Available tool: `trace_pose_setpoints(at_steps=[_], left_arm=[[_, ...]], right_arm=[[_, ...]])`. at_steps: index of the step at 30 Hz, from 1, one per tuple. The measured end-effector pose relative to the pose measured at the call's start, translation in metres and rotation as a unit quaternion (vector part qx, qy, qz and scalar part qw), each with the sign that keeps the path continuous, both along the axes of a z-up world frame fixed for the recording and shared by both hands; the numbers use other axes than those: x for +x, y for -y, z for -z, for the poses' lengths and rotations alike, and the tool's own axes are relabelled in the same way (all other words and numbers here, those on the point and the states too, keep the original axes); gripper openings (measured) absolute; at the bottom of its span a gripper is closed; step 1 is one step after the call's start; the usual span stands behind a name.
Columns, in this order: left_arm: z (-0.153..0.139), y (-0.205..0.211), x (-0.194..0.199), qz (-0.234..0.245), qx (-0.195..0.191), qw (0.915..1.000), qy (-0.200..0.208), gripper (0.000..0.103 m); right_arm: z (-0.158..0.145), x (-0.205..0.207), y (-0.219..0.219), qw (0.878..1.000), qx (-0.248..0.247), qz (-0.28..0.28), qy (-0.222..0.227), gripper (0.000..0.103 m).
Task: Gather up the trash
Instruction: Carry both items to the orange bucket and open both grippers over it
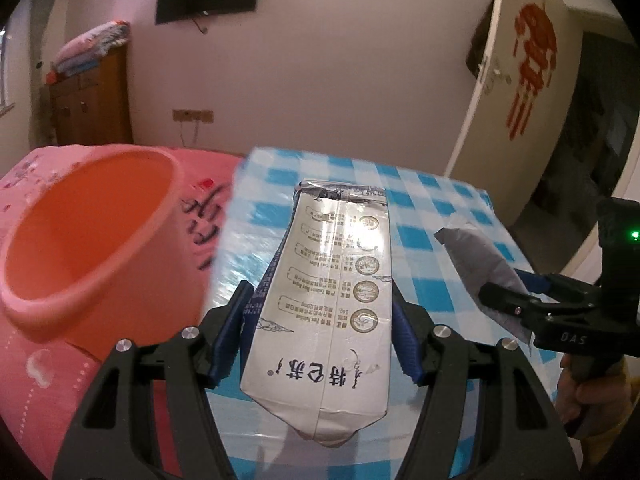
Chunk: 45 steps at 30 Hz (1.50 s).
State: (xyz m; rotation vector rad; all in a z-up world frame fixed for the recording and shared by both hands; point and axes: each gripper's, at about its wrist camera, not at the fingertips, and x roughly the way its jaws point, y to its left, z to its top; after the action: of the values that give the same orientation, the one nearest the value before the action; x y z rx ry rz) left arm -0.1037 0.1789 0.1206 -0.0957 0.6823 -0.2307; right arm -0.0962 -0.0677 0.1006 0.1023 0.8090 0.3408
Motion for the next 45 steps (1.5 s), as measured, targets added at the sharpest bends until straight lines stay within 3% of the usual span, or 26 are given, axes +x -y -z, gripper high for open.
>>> trace_pose_setpoints(at_steps=[12, 19, 27, 34, 39, 42, 45], left_arm=[[-0.044, -0.101, -0.013, -0.121, 0.011, 0.9915, 0.047, 0.065], [-0.036, -0.145, -0.003, -0.172, 0.021, 0.9844, 0.031, 0.065], [-0.018, -0.166, 0.015, -0.195, 0.022, 0.9806, 0.007, 0.065], [-0.007, -0.172, 0.027, -0.200, 0.027, 0.9794, -0.007, 0.065], [0.000, -0.167, 0.032, -0.206, 0.040, 0.9776, -0.018, 0.065], [0.003, -0.165, 0.032, -0.214, 0.049, 0.9754, -0.021, 0.071], [0.001, -0.163, 0.028, -0.214, 0.050, 0.9754, -0.014, 0.080]], right_arm=[[-0.064, 0.041, -0.103, 0.993, 0.033, -0.112, 0.029, 0.073], [-0.087, 0.067, -0.178, 0.982, 0.051, -0.181, 0.033, 0.073], [-0.086, 0.092, -0.240, 0.973, 0.059, -0.222, 0.019, 0.073], [-0.072, 0.104, -0.260, 0.972, 0.065, -0.228, 0.000, 0.073], [-0.065, 0.106, -0.263, 0.970, 0.076, -0.232, -0.014, 0.080], [-0.068, 0.101, -0.259, 0.973, 0.075, -0.216, -0.009, 0.088], [-0.069, 0.098, -0.245, 0.977, 0.079, -0.199, 0.002, 0.089]])
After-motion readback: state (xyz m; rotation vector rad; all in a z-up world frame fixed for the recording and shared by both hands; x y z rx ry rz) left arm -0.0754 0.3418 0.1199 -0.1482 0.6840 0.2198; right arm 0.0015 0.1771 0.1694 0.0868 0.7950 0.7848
